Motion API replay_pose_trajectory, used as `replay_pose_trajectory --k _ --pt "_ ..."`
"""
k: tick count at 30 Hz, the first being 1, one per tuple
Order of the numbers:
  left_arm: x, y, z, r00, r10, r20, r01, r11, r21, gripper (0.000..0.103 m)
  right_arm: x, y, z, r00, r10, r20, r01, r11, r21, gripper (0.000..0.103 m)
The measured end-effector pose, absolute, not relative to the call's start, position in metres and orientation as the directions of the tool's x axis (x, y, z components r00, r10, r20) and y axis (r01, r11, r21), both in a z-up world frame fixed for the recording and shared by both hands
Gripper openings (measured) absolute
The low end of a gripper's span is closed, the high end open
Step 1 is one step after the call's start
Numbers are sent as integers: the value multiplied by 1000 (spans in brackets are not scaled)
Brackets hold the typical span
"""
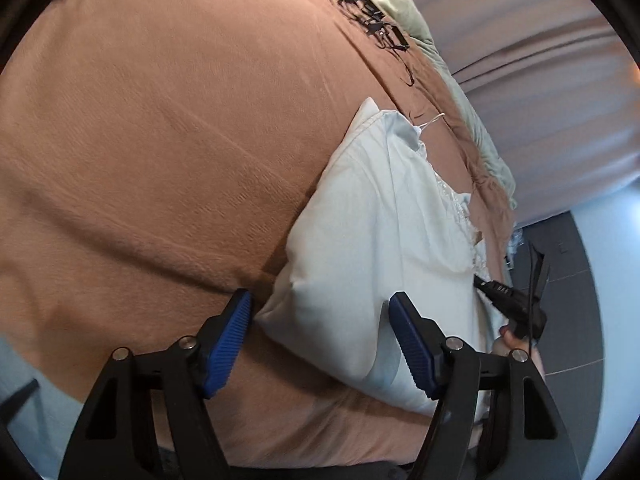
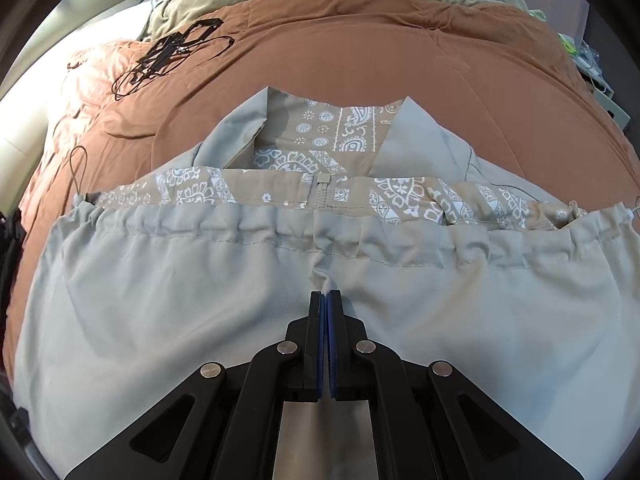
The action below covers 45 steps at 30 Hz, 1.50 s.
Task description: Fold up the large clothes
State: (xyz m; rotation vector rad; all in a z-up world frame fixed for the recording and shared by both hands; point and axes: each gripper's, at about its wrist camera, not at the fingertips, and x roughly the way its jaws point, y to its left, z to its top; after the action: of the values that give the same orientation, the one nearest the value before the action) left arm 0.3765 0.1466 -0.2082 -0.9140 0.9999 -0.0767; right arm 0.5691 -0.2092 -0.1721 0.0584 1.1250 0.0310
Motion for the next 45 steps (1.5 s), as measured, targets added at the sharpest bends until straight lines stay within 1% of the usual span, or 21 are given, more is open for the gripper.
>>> replay_pose_trajectory --k 4,5,6,8,10,11,12,13,14,15,18,24,26,27,28,29,30,37,42,45 --pt "378 142 -210 578 -460 -674 -353 603 -715 71 572 -211 -173 432 50 -901 9 998 60 2" --pt "380 141 -211 585 -456 -670 -353 600 -717 67 573 -210 -173 430 50 -902 12 998 61 2" --pt "381 141 -213 591 -446 -672 -362 597 -715 59 573 -210 -173 430 57 -901 13 998 69 2" --pt "382 142 -217 597 -438 -672 -386 577 -720 51 574 -211 -171 408 72 -910 12 996 85 4" --pt "383 143 -217 603 -446 -661 -380 568 -730 46 571 -213 -164 389 109 -915 18 992 126 9" --pt "383 143 -216 602 -452 -658 -375 567 -733 41 566 -214 -158 392 124 -911 16 990 142 13" --pt "383 142 -215 604 -462 -650 -370 560 -741 37 561 -214 -151 402 131 -906 12 989 149 23" --pt "383 142 -214 606 -463 -647 -368 558 -744 37 553 -214 -142 417 132 -899 5 989 147 36" --pt "383 141 -212 610 -463 -643 -361 560 -746 33 545 -213 -134 429 132 -894 -2 989 145 40" --pt "383 140 -211 611 -466 -639 -354 562 -748 29 536 -212 -127 439 136 -888 -10 989 146 42" --pt "384 137 -204 623 -472 -624 -332 563 -757 23 510 -210 -115 444 163 -881 -18 985 174 42" --pt "389 131 -183 658 -483 -577 -267 568 -779 20 452 -204 -107 431 215 -876 -36 974 222 42" --pt "392 129 -176 666 -490 -563 -245 568 -785 19 430 -201 -107 429 218 -877 -33 974 226 40" --pt "394 128 -172 670 -494 -554 -232 569 -789 19 418 -200 -107 427 218 -877 -31 973 227 34" --pt "395 125 -168 674 -501 -544 -217 569 -793 19 410 -200 -109 422 213 -881 -26 974 223 21" --pt "396 123 -162 678 -510 -530 -196 570 -798 19 403 -199 -110 418 205 -885 -18 976 218 14" --pt "399 122 -158 679 -515 -523 -186 569 -801 19 396 -200 -113 410 204 -889 -9 975 220 11" --pt "412 106 -125 686 -549 -477 -104 575 -811 18 355 -198 -133 389 215 -896 20 970 242 11" --pt "427 80 -91 680 -581 -447 -21 594 -804 18 355 -199 -171 341 220 -914 48 967 251 11" --pt "438 56 -65 675 -595 -436 34 616 -787 18 355 -204 -178 353 251 -901 64 955 291 11"
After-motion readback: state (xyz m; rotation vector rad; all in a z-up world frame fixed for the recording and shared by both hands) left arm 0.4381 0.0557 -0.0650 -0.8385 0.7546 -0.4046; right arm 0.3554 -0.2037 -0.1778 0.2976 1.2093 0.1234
